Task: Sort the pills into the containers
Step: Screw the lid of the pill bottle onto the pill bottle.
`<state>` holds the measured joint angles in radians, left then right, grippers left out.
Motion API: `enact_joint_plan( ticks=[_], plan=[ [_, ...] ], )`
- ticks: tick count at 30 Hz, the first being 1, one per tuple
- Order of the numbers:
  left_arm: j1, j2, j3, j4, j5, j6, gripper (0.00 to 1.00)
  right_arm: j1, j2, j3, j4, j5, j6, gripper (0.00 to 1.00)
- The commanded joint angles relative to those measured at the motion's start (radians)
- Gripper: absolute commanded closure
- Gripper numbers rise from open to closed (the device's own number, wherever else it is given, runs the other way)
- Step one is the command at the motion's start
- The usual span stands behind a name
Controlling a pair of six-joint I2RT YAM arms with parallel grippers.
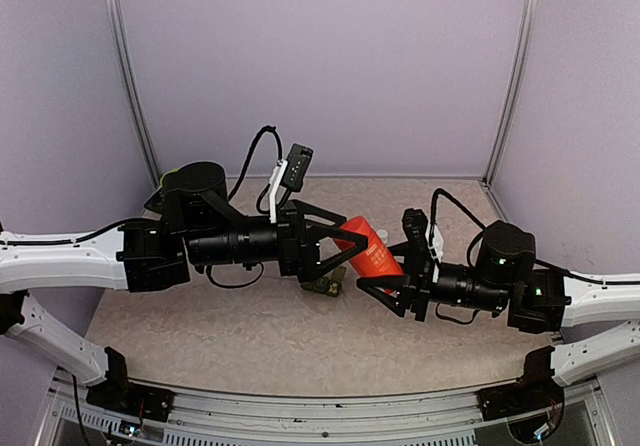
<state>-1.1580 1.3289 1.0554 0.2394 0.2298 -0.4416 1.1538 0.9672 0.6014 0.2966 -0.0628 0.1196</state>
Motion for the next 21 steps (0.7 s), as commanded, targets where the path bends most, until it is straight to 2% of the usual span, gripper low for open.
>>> enact_joint_plan(
  ticks=[1, 21],
  plan=[
    [-0.009, 0.011, 0.015, 0.037, 0.03, 0.003, 0.01, 0.003, 0.009, 0.016, 0.019, 0.023, -0.012, 1.0],
    [-0.024, 0.054, 0.036, 0.077, 0.084, -0.009, 0.01, 0.003, 0.113, 0.039, 0.056, -0.035, -0.003, 1.0]
  ],
)
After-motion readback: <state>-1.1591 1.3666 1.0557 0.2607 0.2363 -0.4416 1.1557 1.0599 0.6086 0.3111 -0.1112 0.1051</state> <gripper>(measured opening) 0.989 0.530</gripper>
